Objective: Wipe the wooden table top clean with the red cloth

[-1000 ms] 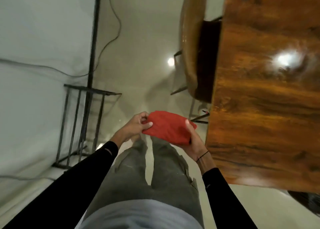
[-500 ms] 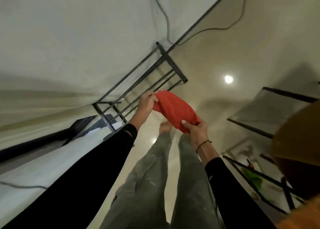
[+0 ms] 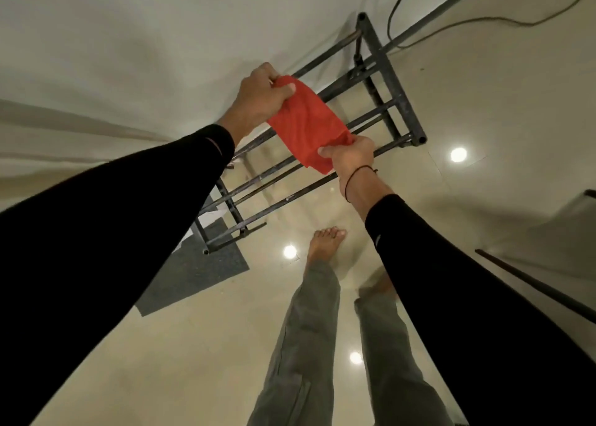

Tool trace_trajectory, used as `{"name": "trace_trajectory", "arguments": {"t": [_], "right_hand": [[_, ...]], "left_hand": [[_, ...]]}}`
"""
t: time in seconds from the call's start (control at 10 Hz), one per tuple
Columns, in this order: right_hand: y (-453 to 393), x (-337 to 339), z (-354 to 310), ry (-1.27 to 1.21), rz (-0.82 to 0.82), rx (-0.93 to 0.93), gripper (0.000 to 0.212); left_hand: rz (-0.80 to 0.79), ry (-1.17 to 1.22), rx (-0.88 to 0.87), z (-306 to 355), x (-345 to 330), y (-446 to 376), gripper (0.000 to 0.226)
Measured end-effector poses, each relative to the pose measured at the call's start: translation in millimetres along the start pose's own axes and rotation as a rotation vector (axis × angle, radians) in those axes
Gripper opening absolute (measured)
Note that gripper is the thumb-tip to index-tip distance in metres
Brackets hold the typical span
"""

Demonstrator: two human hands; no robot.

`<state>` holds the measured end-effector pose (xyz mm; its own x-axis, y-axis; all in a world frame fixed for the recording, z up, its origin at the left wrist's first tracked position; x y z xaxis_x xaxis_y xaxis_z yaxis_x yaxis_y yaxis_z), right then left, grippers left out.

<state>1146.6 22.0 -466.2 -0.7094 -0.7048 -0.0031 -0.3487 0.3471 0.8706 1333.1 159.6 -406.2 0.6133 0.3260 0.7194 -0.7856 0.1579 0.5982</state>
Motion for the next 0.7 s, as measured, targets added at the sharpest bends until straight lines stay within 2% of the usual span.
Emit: {"name": "trace_trajectory", "arguments": {"t": [0.1, 0.2, 0.3, 0.4, 0.5, 0.6, 0.7], "right_hand": [[-10, -4, 3, 0.167, 0.043, 0.007, 0.057], [-13, -3, 6, 0.305, 0.090, 0.023, 0.057], [-7, -1, 0, 0.480, 0.132, 0.136, 0.063], [6, 2, -16, 0.792, 0.189, 0.332, 0.077], [18, 12, -26, 0.858, 0.230, 0.423, 0.077], [31, 28, -32, 0.849, 0.178, 0.465, 0.071], [56, 52, -45, 0.836, 0.171, 0.496, 0.064]], "left_hand": [[0.012, -0.170, -0.077, -13, -23, -10, 0.033], [0.133, -0.296, -0.105, -15, -32, -4, 0.039], [0.337, -0.481, -0.138, -8, -33, 11, 0.042], [0.431, -0.499, -0.228, 6, -35, 30, 0.037], [0.150, -0.617, -0.348, 15, -69, 43, 0.050], [0.041, -0.607, -0.302, 15, -78, 50, 0.072], [0.098, -0.527, -0.274, 35, -63, 66, 0.067]]}}
Point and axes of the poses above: each hand's wrist, its own y-axis away from the middle knuckle, its own x-axis out of the back of the hand, z = x × y, the point moved 7 cm from there along -y, towards the middle knuckle, and after that the axes turned 14 degrees about -y, right-handed, at the moved point
